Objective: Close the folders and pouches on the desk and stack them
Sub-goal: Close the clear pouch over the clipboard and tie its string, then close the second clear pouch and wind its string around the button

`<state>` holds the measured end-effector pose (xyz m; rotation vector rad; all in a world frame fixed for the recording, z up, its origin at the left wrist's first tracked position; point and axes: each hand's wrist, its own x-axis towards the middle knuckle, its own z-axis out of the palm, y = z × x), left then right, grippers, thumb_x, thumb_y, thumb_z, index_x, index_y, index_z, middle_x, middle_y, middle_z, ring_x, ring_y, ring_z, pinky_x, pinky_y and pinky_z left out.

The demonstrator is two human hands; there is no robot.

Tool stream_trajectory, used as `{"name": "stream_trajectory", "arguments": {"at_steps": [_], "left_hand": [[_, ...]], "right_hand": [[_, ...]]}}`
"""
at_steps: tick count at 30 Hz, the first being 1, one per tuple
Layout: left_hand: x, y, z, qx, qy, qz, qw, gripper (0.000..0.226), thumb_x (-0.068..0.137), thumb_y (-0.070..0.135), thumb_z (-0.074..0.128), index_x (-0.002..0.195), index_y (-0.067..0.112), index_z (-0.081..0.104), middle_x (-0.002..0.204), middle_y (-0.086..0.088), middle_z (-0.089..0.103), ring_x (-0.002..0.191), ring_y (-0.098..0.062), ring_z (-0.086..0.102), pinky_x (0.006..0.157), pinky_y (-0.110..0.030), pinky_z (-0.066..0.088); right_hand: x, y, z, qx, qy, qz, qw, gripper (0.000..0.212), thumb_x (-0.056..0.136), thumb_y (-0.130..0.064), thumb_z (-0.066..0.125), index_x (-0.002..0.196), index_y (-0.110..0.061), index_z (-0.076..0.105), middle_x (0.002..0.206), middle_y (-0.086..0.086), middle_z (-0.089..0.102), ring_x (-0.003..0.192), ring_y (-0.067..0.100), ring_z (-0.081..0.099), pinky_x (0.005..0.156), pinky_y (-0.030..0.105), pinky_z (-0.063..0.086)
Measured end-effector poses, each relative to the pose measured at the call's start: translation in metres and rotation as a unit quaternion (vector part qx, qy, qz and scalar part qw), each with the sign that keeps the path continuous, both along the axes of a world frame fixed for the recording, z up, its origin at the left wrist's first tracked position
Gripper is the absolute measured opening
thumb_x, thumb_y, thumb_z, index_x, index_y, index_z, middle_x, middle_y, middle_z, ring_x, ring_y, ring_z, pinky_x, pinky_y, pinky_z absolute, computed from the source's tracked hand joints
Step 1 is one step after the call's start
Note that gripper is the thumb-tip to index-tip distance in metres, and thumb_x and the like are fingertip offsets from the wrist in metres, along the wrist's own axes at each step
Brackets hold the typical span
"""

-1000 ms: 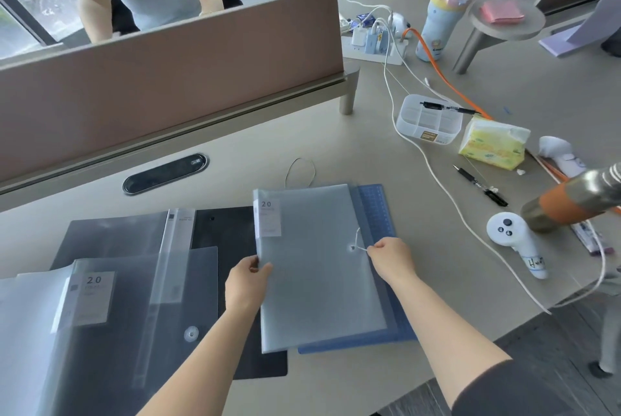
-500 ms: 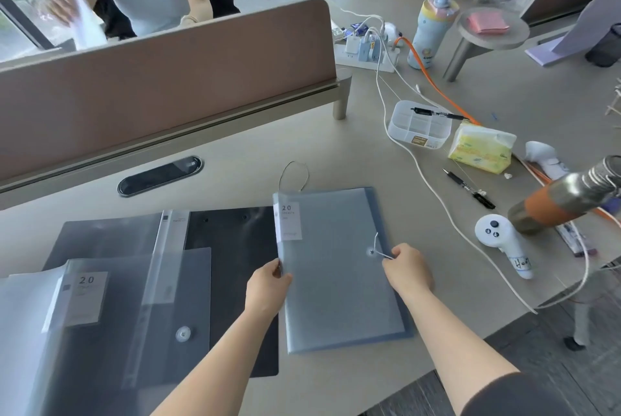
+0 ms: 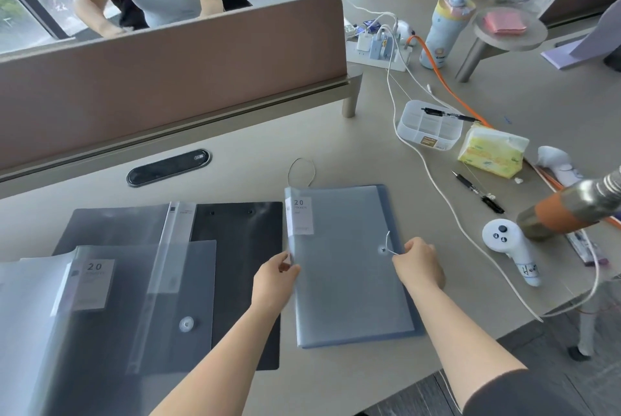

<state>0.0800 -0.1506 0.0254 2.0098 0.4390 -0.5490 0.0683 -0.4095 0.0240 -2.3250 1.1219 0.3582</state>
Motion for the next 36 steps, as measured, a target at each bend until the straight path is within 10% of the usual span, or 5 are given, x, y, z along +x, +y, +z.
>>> {"name": "stream_trajectory", "arguments": {"at_steps": [10, 20, 36], "left_hand": [[-0.029, 0.074, 0.028, 0.159, -0.059, 0.056, 0.984, 0.030, 0.098, 0.020, 0.053, 0.126, 0.020, 0.064, 0.126, 0.004, 0.062, 0.111, -0.016, 0.061, 0.078, -0.017, 0.042], [-0.082, 0.203, 0.042, 0.270, -0.120, 0.158, 0.942, 0.033, 0.092, 0.011, 0.059, 0.122, 0.018, 0.067, 0.127, 0.000, 0.058, 0.122, -0.025, 0.045, 0.091, -0.031, 0.042], [-0.098, 0.342, 0.012, 0.313, -0.050, 0.085, 0.945, 0.080, 0.090, 0.049, 0.060, 0.156, 0.024, 0.023, 0.164, -0.008, 0.022, 0.150, -0.029, 0.018, 0.120, -0.045, 0.022]], "right_hand": [[0.018, 0.125, 0.021, 0.107, -0.100, 0.278, 0.949, 0.020, 0.095, -0.022, 0.053, 0.112, -0.018, 0.062, 0.114, 0.002, 0.067, 0.098, 0.024, 0.063, 0.078, 0.033, 0.048], [0.008, 0.248, 0.030, 0.162, -0.036, 0.440, 0.883, 0.037, 0.096, -0.028, 0.051, 0.132, -0.026, 0.052, 0.096, -0.012, 0.060, 0.091, 0.013, 0.058, 0.082, 0.033, 0.050], [-0.013, 0.358, 0.016, 0.082, 0.016, 0.234, 0.969, 0.049, 0.094, -0.030, 0.051, 0.140, -0.013, 0.044, 0.129, 0.008, 0.048, 0.083, 0.027, 0.057, 0.068, 0.034, 0.042]]}}
